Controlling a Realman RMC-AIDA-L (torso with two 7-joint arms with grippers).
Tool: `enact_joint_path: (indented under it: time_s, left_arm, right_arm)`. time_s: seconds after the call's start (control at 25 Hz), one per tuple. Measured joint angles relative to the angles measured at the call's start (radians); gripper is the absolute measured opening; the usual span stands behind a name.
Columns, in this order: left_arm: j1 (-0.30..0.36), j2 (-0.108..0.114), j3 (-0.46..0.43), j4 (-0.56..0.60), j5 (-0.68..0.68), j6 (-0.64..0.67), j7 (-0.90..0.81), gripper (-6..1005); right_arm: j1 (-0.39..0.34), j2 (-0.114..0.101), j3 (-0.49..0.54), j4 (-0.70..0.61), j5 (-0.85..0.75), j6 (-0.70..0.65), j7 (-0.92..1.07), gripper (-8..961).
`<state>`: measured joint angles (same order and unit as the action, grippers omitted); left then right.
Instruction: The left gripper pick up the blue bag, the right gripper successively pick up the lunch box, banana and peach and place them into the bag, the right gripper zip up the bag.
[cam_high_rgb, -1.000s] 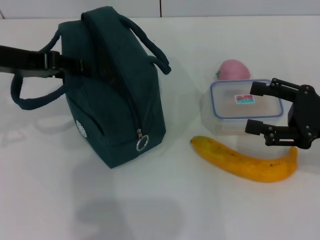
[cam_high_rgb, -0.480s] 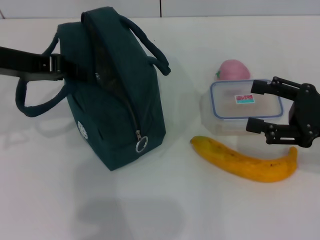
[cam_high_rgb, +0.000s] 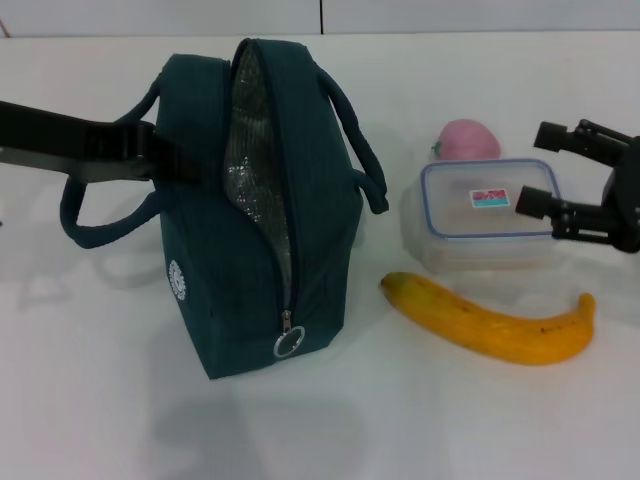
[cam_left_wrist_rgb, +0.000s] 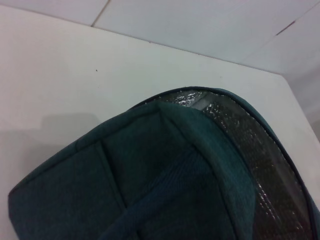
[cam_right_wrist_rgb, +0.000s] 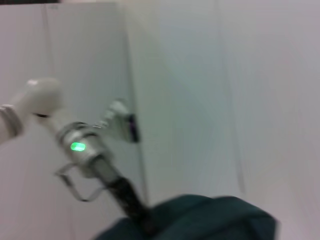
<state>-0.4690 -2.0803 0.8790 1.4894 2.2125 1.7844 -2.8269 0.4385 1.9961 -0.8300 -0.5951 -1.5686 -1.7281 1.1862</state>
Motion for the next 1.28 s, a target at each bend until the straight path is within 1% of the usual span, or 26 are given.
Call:
enact_joint_path:
  time_s: [0.12, 0.2, 0.28, 0.36, 0.4, 0.52, 0.64, 0.84, 0.92, 1.08, 1.28]
  left_arm:
    - [-0.001, 0.002, 0.0, -0.001, -0.006, 0.007, 0.002, 50]
    - [-0.001, 0.001, -0.002, -0.001, -0.008, 0.007, 0.01, 49]
    - [-0.002, 0.0, -0.005, -0.003, -0.008, 0.005, 0.014, 49]
    - [-0.003, -0.001, -0.007, -0.004, -0.008, 0.002, 0.014, 49]
    - [-0.003, -0.001, -0.008, -0.004, -0.008, 0.001, 0.014, 49]
    - [-0.009, -0.001, -0.008, -0.01, -0.008, 0.0, 0.012, 49]
    - [-0.025, -0.001, -0.007, -0.038, -0.008, -0.001, 0.013, 49]
    - [-0.053, -0.001, -0.009, -0.087, -0.01, -0.004, 0.019, 49]
    - [-0.054, -0.001, -0.009, -0.087, -0.017, -0.008, 0.02, 49]
    - [-0.053, 0.001, -0.01, -0.087, -0.049, -0.015, 0.029, 49]
    - [-0.053, 0.002, -0.012, -0.089, -0.058, -0.018, 0.037, 49]
  right_arm:
    - [-0.007, 0.003, 0.025, 0.005, 0.002, 0.074, 0.04, 875]
    - [-0.01, 0.008, 0.063, 0.022, 0.003, 0.136, 0.07, 875]
    - [-0.011, 0.008, 0.116, 0.061, 0.003, 0.205, 0.107, 874]
    - [-0.01, -0.002, 0.168, 0.111, 0.003, 0.254, 0.146, 874]
    - [-0.009, -0.01, 0.194, 0.14, 0.003, 0.274, 0.164, 874]
    - [-0.008, -0.029, 0.229, 0.207, 0.003, 0.293, 0.186, 874]
    - [-0.009, -0.033, 0.232, 0.242, 0.003, 0.322, 0.203, 874]
    - [0.0, -0.027, 0.232, 0.296, 0.003, 0.412, 0.255, 874]
    - [0.01, -0.017, 0.227, 0.323, 0.002, 0.451, 0.286, 875]
    - [0.03, -0.002, 0.222, 0.359, -0.002, 0.476, 0.317, 875]
    - [0.054, 0.005, 0.22, 0.402, -0.006, 0.492, 0.349, 875]
